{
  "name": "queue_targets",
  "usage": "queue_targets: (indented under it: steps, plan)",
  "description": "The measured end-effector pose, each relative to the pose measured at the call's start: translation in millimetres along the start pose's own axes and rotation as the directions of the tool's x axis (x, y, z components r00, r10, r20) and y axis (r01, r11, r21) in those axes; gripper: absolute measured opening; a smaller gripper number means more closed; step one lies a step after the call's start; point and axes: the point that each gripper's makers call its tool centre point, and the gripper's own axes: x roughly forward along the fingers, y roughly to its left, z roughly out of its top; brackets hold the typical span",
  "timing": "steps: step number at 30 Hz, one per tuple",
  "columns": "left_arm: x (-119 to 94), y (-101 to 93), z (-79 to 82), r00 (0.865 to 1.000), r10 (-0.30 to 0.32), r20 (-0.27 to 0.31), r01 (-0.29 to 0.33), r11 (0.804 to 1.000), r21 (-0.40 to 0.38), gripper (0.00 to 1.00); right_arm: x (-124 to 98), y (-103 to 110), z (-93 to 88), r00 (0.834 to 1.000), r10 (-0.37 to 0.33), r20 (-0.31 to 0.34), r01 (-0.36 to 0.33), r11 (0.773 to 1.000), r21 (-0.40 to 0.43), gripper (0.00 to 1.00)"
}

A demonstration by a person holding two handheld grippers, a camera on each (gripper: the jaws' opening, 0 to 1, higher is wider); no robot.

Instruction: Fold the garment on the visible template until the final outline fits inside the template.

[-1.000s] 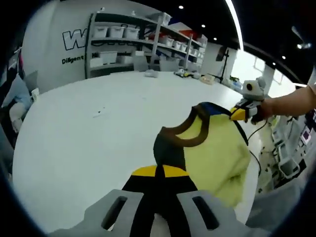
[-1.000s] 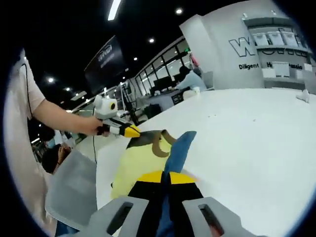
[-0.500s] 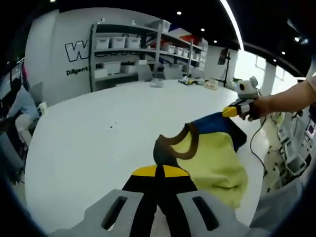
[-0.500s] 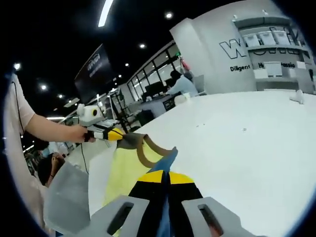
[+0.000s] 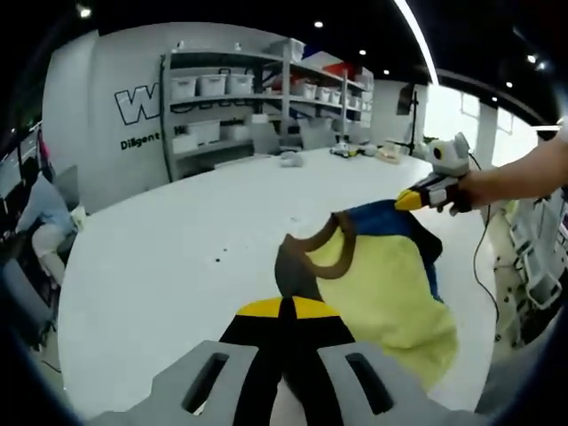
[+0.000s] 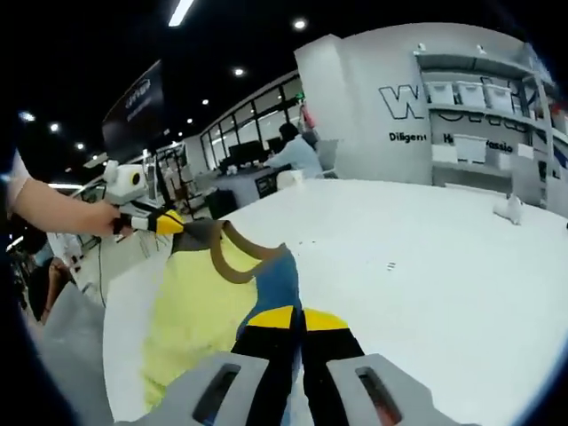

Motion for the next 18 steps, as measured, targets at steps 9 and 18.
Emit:
queue_targets:
  steps: [9, 18]
  plan:
    - [38, 21.5, -7.9, 0.998, 0.043, -0.038, -0.043, 0.999, -0.009, 0.02, 27, -31, -3.1, 0.996, -0.083, -0.012, 0.083, 0.996, -0.032, 0.00]
    - [65, 33.4, -26.0, 0.993, 0.062, -0.105, -0.064, 0.998, -0.015, 0.02, 54, -41, -22.0, 0.987, -0.121, -0.107, 0.112, 0.990, -0.091, 0.00]
